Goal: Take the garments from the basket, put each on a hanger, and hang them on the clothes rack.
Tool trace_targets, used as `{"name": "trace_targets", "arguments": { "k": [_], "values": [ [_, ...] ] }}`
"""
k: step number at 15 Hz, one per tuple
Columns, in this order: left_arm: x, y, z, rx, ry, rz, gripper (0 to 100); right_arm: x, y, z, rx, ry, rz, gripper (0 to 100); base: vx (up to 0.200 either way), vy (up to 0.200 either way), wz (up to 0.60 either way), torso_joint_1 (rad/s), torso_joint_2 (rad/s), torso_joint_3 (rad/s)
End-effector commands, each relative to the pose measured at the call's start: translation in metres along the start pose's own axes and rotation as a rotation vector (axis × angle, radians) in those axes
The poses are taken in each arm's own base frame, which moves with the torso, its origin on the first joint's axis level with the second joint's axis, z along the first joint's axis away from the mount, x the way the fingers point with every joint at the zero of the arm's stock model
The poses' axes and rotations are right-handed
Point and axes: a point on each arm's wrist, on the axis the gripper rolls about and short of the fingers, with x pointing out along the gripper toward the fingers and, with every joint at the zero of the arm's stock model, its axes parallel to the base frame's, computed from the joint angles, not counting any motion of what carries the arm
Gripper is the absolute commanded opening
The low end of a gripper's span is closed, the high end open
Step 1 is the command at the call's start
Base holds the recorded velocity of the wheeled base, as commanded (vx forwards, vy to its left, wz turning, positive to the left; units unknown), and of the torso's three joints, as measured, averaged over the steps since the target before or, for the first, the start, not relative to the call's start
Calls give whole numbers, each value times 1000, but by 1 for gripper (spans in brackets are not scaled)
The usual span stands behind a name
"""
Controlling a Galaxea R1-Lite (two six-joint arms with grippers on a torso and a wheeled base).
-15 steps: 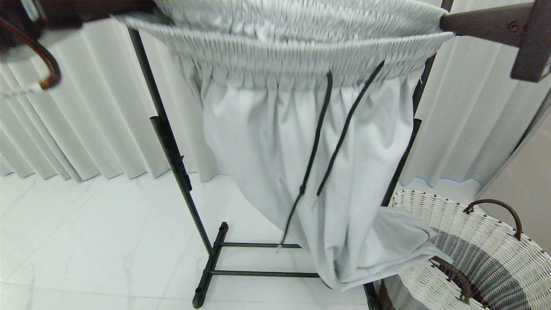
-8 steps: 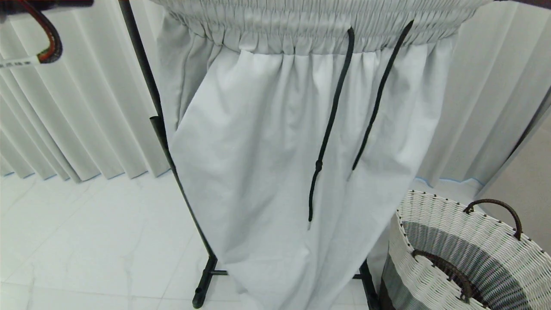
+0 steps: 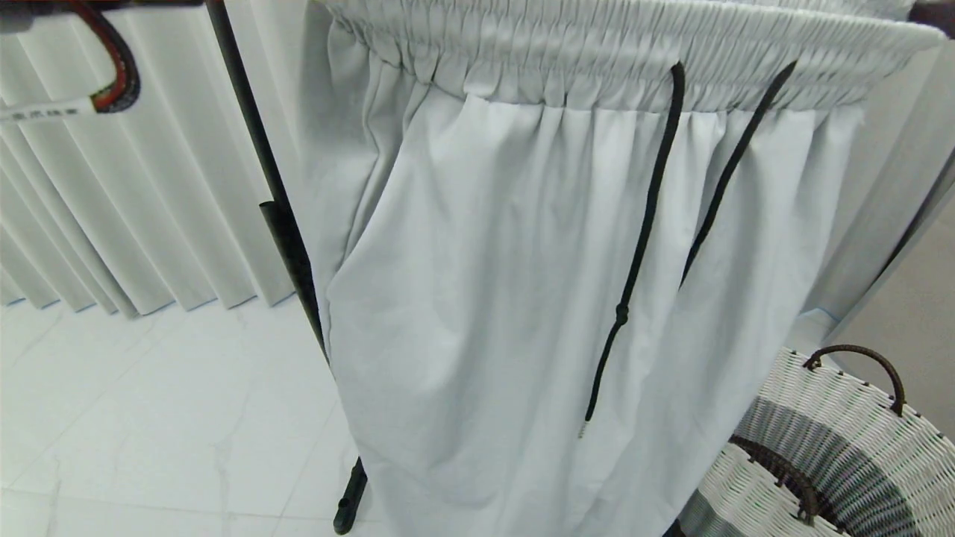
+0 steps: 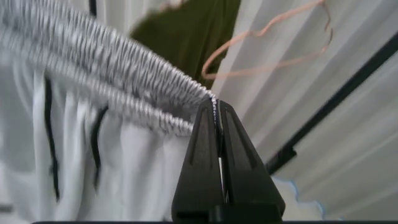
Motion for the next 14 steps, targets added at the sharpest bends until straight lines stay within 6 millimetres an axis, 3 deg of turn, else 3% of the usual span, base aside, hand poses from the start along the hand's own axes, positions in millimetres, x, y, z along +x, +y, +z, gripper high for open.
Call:
{"name": "trace_targets", "arguments": {
  "k": [1, 4, 8, 11, 14],
  "values": [
    [18, -9, 3, -4, 4, 4, 0, -27, -7, 2, 6, -28, 23, 0, 0, 0, 0, 0, 0, 0],
    [39, -5, -1, 6, 17, 66, 0, -39, 12, -5, -32, 3, 236, 0, 0, 0, 0, 0, 0, 0],
    [44, 1, -2, 2, 19, 98, 0, -38, 19, -8, -54, 27, 287, 0, 0, 0, 0, 0, 0, 0],
    [38, 4, -1, -2, 22, 104, 0, -37, 18, -9, -52, 35, 276, 0, 0, 0, 0, 0, 0, 0],
    [10, 14, -6, 43, 133, 89, 0, -23, 14, -11, -57, 85, 142, 0, 0, 0, 0, 0, 0, 0]
  ]
}}
